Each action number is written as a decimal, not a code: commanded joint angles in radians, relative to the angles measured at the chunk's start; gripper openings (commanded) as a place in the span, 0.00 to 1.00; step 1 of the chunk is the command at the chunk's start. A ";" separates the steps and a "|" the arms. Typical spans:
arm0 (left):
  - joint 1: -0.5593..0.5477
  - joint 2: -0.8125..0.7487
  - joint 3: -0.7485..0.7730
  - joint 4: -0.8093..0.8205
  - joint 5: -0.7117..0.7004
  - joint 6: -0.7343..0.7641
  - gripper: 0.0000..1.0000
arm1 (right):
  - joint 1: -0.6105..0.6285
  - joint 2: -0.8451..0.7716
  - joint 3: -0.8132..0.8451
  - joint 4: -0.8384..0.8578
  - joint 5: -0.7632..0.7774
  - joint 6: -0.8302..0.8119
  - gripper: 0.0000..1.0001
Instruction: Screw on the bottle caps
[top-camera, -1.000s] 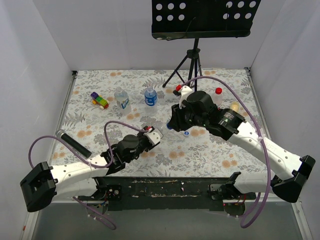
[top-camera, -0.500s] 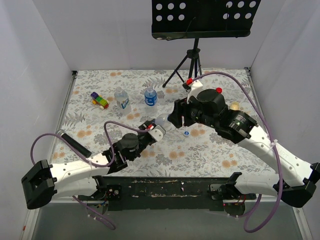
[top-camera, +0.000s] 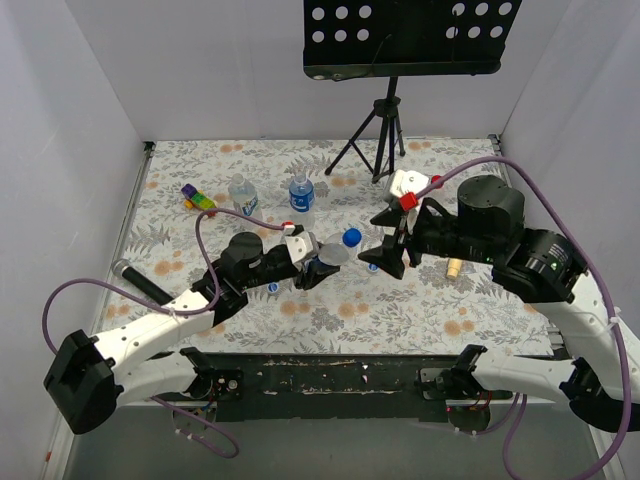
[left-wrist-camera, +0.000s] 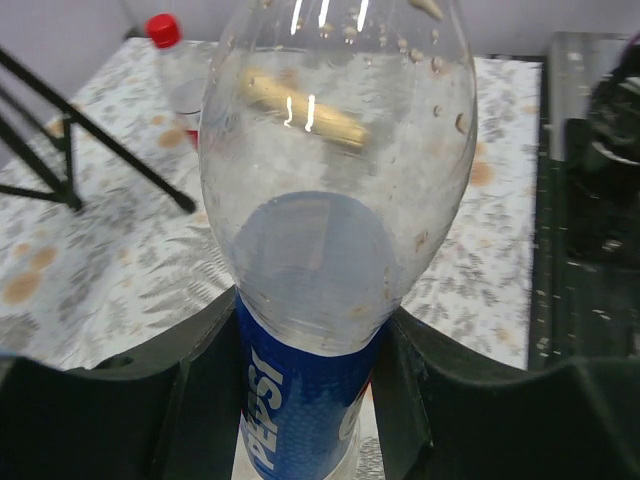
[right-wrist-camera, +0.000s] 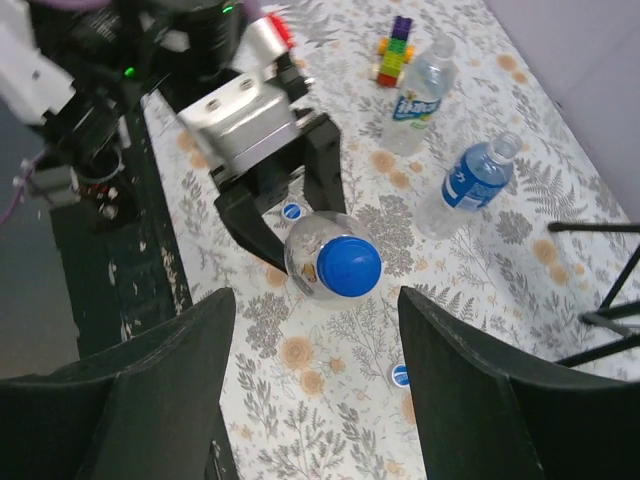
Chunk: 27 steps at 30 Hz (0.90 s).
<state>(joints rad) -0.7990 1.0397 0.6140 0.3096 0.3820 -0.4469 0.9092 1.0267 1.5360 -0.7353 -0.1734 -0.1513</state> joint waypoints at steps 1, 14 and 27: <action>0.035 0.023 0.070 -0.023 0.345 -0.099 0.43 | -0.003 -0.004 0.052 -0.120 -0.202 -0.241 0.72; 0.049 0.066 0.098 -0.040 0.491 -0.118 0.44 | -0.003 0.065 0.108 -0.220 -0.250 -0.360 0.68; 0.049 0.057 0.095 -0.049 0.502 -0.087 0.44 | -0.003 0.134 0.145 -0.256 -0.258 -0.383 0.63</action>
<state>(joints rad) -0.7547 1.1141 0.6708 0.2642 0.8619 -0.5529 0.9092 1.1511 1.6329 -0.9806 -0.4080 -0.5121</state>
